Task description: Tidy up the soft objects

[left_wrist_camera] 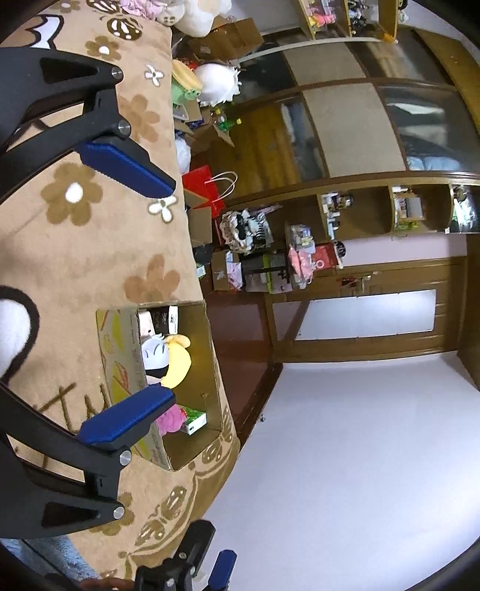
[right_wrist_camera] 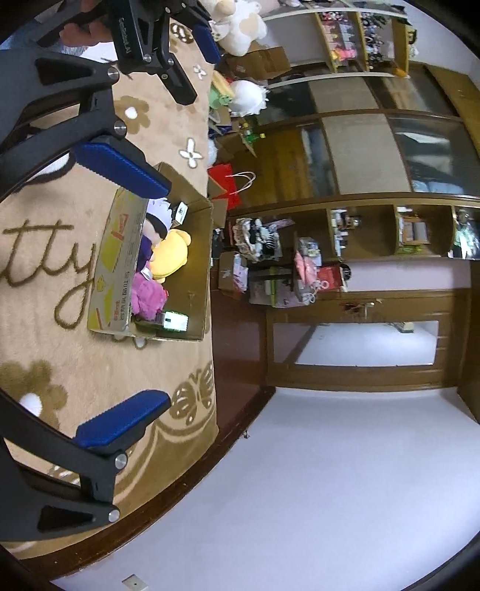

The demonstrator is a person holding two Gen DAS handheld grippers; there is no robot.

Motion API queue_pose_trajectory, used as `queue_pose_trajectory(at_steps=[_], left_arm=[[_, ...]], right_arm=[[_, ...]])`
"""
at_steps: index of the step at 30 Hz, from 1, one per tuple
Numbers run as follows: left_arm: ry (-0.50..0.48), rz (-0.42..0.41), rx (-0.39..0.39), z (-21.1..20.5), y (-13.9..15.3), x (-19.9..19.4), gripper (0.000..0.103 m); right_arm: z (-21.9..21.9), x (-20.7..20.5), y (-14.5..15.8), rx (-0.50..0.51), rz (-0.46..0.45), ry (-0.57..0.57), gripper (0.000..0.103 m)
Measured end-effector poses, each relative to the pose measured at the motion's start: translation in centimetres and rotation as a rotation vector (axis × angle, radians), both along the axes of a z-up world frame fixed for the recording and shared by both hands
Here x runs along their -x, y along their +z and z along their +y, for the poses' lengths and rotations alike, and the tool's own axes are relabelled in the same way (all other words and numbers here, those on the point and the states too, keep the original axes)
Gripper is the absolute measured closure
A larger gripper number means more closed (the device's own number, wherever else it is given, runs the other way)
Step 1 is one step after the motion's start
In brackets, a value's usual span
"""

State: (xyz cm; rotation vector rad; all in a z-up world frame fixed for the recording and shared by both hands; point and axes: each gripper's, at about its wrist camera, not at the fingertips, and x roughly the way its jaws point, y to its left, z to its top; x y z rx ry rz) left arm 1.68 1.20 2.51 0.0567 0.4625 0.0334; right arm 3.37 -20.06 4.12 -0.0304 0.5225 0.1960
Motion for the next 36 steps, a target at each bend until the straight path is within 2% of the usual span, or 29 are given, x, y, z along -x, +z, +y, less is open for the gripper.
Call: queue_pose_trajectory(at_steps=[6,12,28,36], left_arm=[[-0.001,-0.014,0.012,0.5,0.0,2.0,0.002],[-0.016,-0.025,0.021,0.5,-0.2,2.9,0.002],[-0.003,0.042,0.033,0.8,-2.1,1.5,0.002],[-0.011,0.055,0.013,0.5,-2.5,1.3,0.002]], right_arm=[[-1.0,2.9,0.6,-0.005,-0.023,-0.025,0.0],[-1.8,4.1,0.4,-0.015,-0.024,-0.049,0.0],[-2.0,3.0,-1.0,-0.013,0.019,-0.054,0.0],[-1.7,2.9,-1.4,0.0,0.035,-0.047,0.0]])
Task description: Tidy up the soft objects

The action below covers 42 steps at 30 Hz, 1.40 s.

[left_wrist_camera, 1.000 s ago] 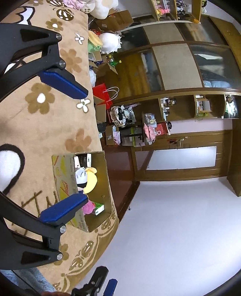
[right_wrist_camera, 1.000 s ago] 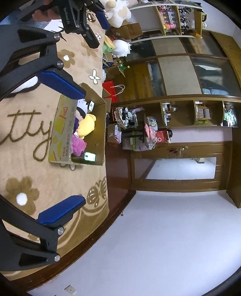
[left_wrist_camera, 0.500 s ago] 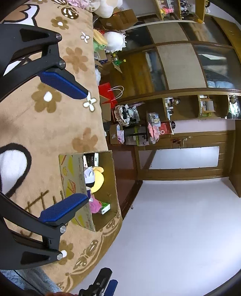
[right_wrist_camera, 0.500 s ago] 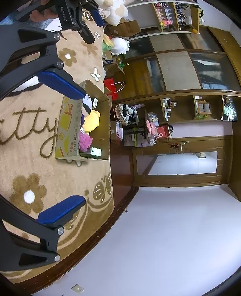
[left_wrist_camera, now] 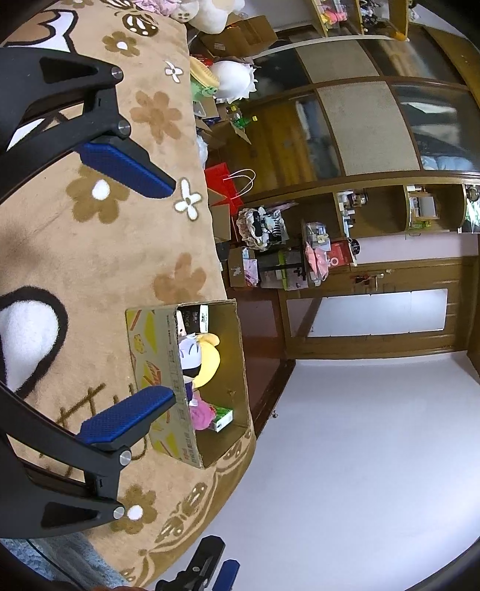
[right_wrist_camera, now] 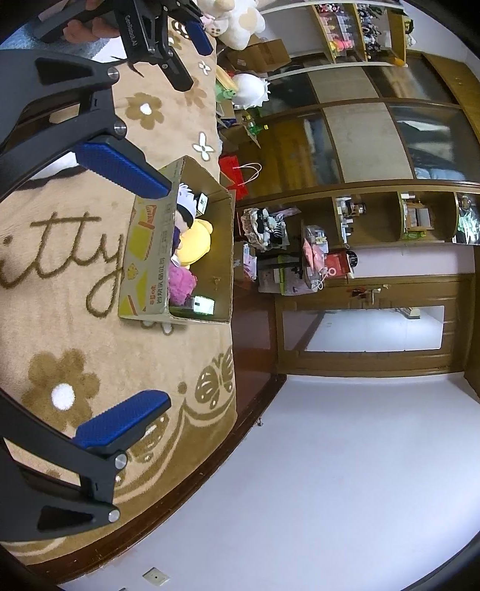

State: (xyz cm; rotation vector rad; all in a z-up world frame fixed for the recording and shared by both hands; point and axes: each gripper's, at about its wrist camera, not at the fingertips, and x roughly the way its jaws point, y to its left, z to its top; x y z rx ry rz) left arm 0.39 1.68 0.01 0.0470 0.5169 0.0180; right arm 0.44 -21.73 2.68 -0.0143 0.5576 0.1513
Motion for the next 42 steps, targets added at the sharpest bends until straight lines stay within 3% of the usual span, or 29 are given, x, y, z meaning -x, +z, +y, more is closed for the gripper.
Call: queue_pose_trajectory(at_steps=[7,42], left_arm=[[0.003,-0.009,-0.036,-0.6,-0.1,0.4,0.002],[0.004,-0.007,-0.037,-0.6,-0.2,0.4,0.002]], right_arm=[[0.1,0.0,0.1,0.001,0.001,0.0,0.0],[0.2,0.0,-1.1,0.01,0.016,0.009,0.0]])
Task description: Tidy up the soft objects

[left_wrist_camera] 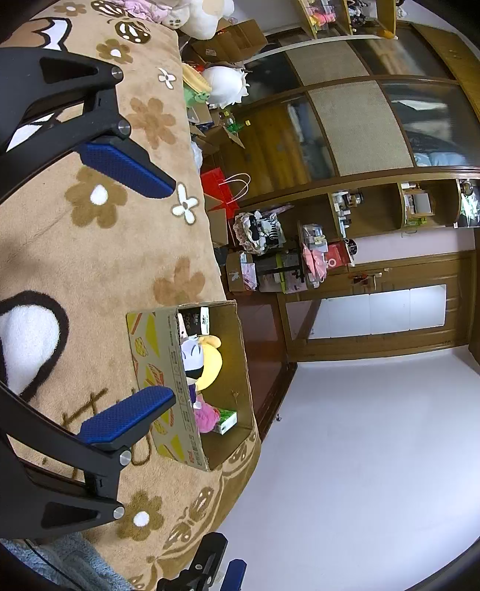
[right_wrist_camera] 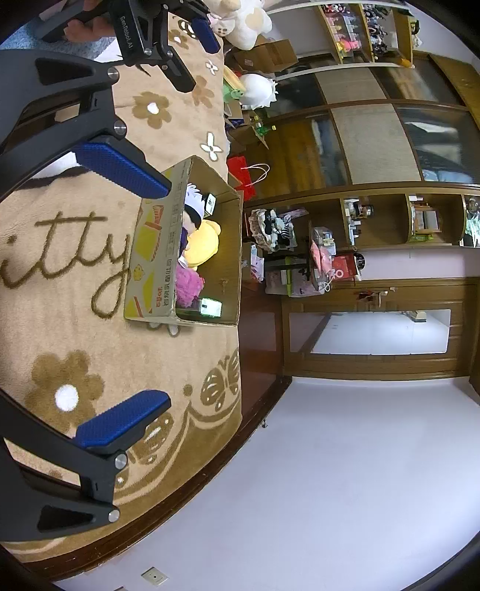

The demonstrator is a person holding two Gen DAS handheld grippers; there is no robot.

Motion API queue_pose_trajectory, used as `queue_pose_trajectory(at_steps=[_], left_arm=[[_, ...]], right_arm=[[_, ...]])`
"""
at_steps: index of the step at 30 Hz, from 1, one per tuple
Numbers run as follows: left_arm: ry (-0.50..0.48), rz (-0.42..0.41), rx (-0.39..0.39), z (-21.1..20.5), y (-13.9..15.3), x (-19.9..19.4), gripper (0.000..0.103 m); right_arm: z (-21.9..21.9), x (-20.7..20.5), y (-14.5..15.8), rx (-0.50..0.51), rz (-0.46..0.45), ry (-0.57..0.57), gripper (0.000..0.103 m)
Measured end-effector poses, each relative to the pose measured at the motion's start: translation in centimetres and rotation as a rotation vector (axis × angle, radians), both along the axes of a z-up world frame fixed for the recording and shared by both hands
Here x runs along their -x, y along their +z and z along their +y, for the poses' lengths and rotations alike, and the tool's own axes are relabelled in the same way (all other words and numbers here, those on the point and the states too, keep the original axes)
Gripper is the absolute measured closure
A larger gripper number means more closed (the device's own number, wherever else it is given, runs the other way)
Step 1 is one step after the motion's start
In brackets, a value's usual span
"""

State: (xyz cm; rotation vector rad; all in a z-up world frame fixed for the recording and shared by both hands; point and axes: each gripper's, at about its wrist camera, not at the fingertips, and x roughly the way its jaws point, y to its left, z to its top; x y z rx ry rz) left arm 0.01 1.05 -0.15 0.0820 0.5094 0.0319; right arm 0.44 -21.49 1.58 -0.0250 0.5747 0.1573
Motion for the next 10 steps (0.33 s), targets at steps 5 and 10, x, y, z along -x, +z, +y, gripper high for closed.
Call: queue_pose_trajectory(at_steps=[5,10], left_arm=[[0.0,-0.001,-0.001,-0.01,0.02,-0.01,0.002],[0.0,0.0,0.0,0.04,0.03,0.02,0.002]], right_arm=[[-0.01,-0.01,-0.12,0.0,0.001,0.0,0.0],[0.02,-0.12,0.04,0.001,0.001,0.0,0.0]])
